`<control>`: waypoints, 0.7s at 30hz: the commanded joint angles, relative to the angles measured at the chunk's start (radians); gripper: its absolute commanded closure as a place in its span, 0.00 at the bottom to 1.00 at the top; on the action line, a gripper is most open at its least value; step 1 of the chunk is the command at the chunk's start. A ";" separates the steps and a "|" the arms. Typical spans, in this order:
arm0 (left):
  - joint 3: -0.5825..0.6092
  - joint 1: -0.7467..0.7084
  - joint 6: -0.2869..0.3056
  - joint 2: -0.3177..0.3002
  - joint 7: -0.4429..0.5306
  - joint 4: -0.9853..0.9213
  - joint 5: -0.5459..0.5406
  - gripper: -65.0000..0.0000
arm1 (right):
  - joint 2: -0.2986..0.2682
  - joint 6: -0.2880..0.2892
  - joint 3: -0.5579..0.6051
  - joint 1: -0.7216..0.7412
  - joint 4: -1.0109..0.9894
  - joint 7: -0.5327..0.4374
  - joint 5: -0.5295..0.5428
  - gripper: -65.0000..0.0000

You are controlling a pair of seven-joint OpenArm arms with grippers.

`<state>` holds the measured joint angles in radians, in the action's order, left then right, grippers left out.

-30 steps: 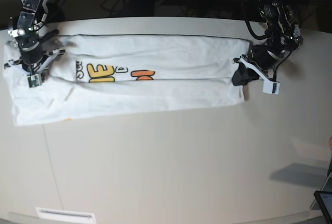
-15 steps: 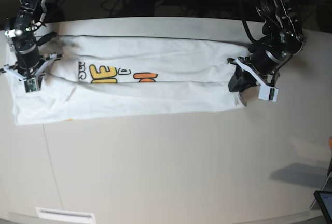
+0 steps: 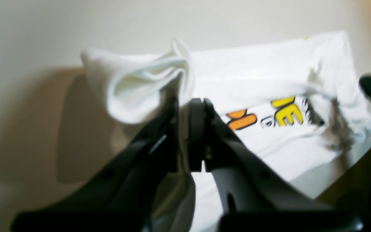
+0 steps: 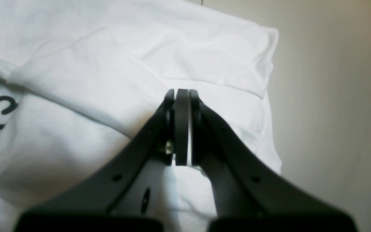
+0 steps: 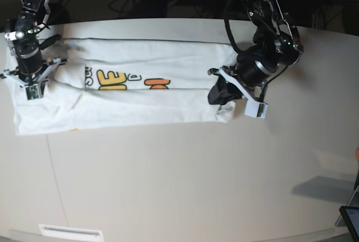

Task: Fold the T-shirt properly
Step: 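Lift the grasped end with the left gripper and fold it toward the right gripper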

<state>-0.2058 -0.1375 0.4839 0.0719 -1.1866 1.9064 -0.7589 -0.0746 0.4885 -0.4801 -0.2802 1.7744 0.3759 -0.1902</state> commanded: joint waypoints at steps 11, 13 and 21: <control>0.207 0.065 -0.050 0.085 0.078 -0.025 -0.023 1.00 | -0.011 -0.007 -0.007 0.000 0.012 -0.022 0.005 0.99; 0.251 0.069 -0.067 0.085 0.123 -0.072 -0.023 1.00 | -0.011 -0.007 -0.007 -0.001 0.012 -0.022 0.005 0.99; 0.421 0.118 -0.119 0.085 0.279 -0.242 -0.029 1.00 | -0.011 -0.007 -0.009 -0.014 0.012 -0.022 0.005 0.99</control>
<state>0.2119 -0.0368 0.3618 0.1490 -0.9340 1.6474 -0.7605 -0.0742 0.4881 -0.4831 -0.3008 1.7706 0.3767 -0.1902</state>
